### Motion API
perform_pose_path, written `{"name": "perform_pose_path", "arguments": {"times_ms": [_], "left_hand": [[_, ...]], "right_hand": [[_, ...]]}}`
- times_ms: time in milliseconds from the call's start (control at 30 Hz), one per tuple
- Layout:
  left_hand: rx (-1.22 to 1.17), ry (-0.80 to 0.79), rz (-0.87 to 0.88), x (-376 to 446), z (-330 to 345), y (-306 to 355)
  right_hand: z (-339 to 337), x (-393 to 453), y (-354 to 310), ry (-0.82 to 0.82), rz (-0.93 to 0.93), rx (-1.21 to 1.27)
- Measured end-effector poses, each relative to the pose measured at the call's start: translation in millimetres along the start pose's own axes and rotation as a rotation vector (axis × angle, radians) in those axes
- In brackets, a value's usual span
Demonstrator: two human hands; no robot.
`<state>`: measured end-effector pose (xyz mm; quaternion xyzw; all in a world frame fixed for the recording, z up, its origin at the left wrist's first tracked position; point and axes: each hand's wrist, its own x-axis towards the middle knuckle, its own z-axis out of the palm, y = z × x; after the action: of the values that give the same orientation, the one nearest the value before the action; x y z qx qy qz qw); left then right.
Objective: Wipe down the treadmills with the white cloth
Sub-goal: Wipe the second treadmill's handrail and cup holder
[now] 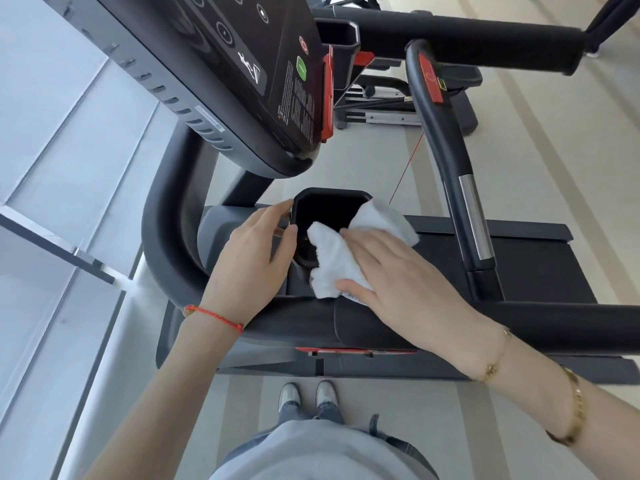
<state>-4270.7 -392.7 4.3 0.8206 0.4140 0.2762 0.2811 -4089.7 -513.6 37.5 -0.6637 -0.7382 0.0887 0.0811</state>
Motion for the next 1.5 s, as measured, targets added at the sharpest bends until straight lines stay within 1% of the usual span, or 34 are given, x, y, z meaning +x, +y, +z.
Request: {"name": "perform_pose_path", "arguments": {"times_ms": [67,133,167,267,367,467,633,700,767,900,1000,1067,1133,1300,1433,1500], "left_hand": [[0.011,0.021,0.012,0,2,2],[0.026,0.037,0.020,-1,4,3],[0.036,0.042,0.017,-1,5,3],[0.036,0.032,0.007,0,7,3],[0.028,0.019,0.008,-1,7,3],[0.068,0.009,0.006,-3,7,3],[0.070,-0.017,-0.036,-4,8,1],[0.090,-0.024,-0.044,-4,8,0],[0.115,-0.029,-0.043,-4,8,0],[0.133,-0.016,-0.042,-4,9,1],[0.139,-0.009,-0.036,-4,8,1],[0.142,0.002,-0.026,-4,8,1],[0.145,-0.004,-0.024,-3,8,1],[0.127,-0.017,-0.030,-2,7,1],[0.115,-0.003,-0.026,-4,7,4],[0.123,-0.004,-0.030,-4,7,4]], "right_hand": [[1,-7,0,0.030,0.114,-0.021],[0,-9,-2,0.020,0.249,0.130],[1,-8,-2,0.009,0.285,0.214],[7,8,1,-0.013,0.338,0.318],[1,46,17,-0.080,0.379,0.366],[-7,65,32,-0.107,0.361,0.397],[11,36,32,-0.079,0.380,0.542],[12,45,37,-0.080,0.393,0.535],[8,64,44,-0.076,0.358,0.446],[-5,102,53,-0.055,0.171,0.221],[-8,127,48,-0.111,0.040,0.128],[-6,134,45,-0.105,0.005,0.086],[-5,130,47,-0.082,0.017,0.111],[-4,97,57,-0.064,0.123,0.193],[-3,71,56,-0.088,0.187,0.418],[-3,59,53,-0.082,0.213,0.491]]}}
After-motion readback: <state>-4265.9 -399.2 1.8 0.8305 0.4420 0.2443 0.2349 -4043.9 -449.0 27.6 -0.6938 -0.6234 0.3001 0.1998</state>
